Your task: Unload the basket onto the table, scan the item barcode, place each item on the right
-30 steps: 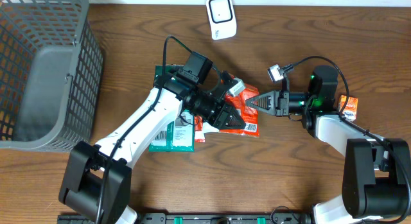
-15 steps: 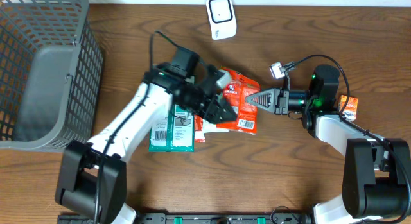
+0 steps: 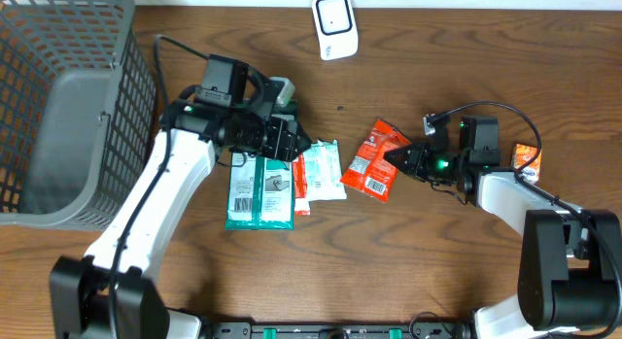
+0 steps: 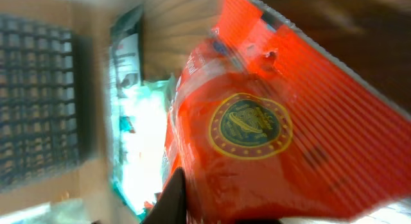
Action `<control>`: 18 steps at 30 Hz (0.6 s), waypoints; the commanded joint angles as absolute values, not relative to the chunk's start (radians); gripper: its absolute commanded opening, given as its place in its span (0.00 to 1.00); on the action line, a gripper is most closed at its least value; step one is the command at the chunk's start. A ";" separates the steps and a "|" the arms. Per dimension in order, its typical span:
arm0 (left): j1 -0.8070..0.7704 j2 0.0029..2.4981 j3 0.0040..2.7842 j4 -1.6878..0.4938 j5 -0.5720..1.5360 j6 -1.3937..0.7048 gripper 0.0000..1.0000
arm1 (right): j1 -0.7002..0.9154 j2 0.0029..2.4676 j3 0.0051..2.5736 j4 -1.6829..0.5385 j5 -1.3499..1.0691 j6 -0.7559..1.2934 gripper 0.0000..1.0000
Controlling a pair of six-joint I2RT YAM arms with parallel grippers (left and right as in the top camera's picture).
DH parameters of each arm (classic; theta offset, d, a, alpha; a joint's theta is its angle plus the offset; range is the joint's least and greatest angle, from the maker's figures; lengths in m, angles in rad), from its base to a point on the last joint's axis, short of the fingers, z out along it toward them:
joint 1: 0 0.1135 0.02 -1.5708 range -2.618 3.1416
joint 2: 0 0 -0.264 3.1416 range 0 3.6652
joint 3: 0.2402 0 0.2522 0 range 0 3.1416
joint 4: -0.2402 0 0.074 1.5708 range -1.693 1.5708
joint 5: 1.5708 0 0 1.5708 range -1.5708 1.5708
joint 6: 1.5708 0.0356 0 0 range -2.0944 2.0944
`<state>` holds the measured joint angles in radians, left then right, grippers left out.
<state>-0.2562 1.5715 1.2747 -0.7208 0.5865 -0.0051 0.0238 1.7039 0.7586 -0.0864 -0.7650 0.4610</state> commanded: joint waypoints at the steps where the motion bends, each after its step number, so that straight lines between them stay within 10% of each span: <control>1: -0.252 1.472 1.276 -0.741 0.255 -0.142 0.74 | 0.056 1.650 0.899 -0.308 -0.508 0.305 0.01; 8: -0.252 1.426 1.276 -0.752 -0.051 -0.270 0.74 | 0.151 1.571 1.130 -0.698 -0.079 0.152 0.01; 18: -0.142 1.464 1.276 -0.751 -0.023 -0.323 0.74 | 0.172 1.504 1.262 -0.759 -0.055 0.073 0.01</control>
